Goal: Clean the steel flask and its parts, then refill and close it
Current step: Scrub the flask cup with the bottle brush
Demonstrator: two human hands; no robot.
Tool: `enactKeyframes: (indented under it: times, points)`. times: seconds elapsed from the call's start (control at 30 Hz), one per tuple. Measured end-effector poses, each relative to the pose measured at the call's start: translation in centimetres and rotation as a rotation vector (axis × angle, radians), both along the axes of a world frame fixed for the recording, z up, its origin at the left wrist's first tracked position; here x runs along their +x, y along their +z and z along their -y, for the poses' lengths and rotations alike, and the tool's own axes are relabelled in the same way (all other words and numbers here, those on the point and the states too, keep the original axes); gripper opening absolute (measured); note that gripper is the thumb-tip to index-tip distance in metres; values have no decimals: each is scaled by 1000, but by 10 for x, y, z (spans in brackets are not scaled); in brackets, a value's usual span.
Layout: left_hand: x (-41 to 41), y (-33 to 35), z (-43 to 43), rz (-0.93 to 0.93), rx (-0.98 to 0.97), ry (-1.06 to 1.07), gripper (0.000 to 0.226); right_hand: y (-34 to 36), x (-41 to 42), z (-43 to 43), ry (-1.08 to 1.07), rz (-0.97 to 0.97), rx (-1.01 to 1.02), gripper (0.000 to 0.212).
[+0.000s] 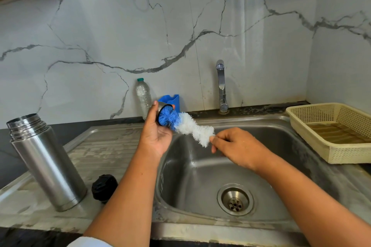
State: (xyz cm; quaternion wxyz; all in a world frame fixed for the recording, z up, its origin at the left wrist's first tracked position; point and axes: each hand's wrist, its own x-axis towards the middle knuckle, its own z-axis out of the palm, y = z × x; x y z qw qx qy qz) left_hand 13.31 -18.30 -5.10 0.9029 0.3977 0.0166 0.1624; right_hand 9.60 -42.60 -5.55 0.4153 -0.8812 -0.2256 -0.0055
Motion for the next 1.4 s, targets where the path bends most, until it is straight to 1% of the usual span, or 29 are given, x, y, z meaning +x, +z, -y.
enactKeyframes:
  times: [0.07, 0.17, 0.2, 0.23, 0.37, 0.4, 0.47, 0.53, 0.63, 0.7, 0.77, 0.83, 0.93, 1.0, 1.07, 1.1, 1.17, 1.2, 1.33, 1.4]
  points:
    - [1, -1, 4, -31, 3, 12, 43, -2, 0, -1, -59, 53, -37, 37]
    - [2, -3, 1, -132, -26, 95, 30, -4, 1, 3, -137, 145, -145, 33]
    - [2, -4, 0, -155, -38, 106, 31, -4, 1, 3, -165, 165, -181, 31]
    - [2, -5, 0, -171, -42, 106, 36, -5, 0, 3, -188, 180, -209, 28]
    - [7, -1, -8, -189, -43, 59, 71, -7, -3, -3, -174, 234, -275, 27]
    - [7, 0, -9, -190, -44, 44, 74, -7, -4, -5, -157, 240, -291, 28]
    - [4, 2, -7, -199, -48, 30, 69, -9, -6, -11, -99, 237, -312, 30]
    - [2, 3, -6, -209, -62, 48, 58, -9, -5, -12, -38, 212, -289, 32]
    - [1, 6, -14, -178, -112, 137, 43, -6, -1, -3, 33, 155, -173, 43]
    - [2, 5, -15, -129, -83, 131, 41, -7, 0, -2, 46, 129, -141, 41]
    - [1, 3, -5, -110, -15, 69, 36, -8, 0, -4, 39, 103, -132, 37]
    - [1, 4, 1, -99, -17, 65, 32, -6, 0, -3, 26, 67, -93, 36]
    - [1, 7, -5, -54, -73, 117, 35, -1, 1, 5, 45, 26, -56, 36]
    - [0, 4, -3, -55, -14, 82, 35, -1, -1, 2, 55, 6, -57, 36]
    - [-1, 3, 1, -49, -16, 50, 35, -2, 0, -1, 51, -8, -46, 37]
    - [-1, 5, 1, -34, -49, 59, 42, -2, 0, 0, 42, -13, -31, 38]
    - [0, 8, -4, 0, -105, 75, 62, 0, 3, 5, 29, -13, -7, 38]
    - [1, 8, -6, 2, -104, 72, 67, 1, 3, 6, 25, -5, -5, 38]
    - [2, 4, 7, -48, -74, 10, 65, -3, 2, 1, -41, 54, -29, 36]
    - [4, 3, 7, -79, -57, 44, 54, -5, 1, 2, -91, 109, -79, 34]
